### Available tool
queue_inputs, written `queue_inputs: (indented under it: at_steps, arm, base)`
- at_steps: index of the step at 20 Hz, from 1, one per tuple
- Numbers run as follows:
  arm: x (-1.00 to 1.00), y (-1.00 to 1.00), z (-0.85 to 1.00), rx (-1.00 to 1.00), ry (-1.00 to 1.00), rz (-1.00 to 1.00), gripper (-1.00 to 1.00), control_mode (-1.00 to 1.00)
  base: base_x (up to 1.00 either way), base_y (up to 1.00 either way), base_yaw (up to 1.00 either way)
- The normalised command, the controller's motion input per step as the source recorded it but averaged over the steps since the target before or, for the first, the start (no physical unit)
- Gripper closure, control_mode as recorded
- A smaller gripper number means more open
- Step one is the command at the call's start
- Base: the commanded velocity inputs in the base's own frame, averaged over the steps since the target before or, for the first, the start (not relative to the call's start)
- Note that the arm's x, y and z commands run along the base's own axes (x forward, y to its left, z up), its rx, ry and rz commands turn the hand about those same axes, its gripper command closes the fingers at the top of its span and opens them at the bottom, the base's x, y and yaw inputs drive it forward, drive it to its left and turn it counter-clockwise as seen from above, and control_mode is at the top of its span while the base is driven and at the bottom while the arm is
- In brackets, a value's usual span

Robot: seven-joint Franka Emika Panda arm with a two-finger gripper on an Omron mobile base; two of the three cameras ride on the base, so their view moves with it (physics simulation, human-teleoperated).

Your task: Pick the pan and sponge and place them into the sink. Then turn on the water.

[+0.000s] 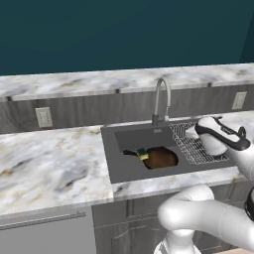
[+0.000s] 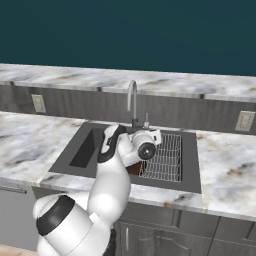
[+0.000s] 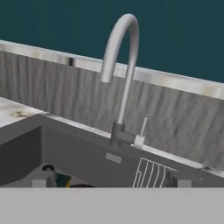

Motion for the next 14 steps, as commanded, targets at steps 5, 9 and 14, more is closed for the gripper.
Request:
queue_inputs:
  at_steps: [5,9,14]
  arm:
    - [0.27,-0.01,0.00,0.00,0.00,0.02,-1.00,-1.00]
    - [0.34,-0.02,0.00,0.00,0.00,0.01,-1.00,-1.00]
    - [0.39,-0.05,0.00,0.00,0.00,0.02,-1.00,-1.00]
  base:
    - [0.00,0.00,0.00]
    - [0.00,0.00,0.00]
    - [0.00,0.00,0.00]
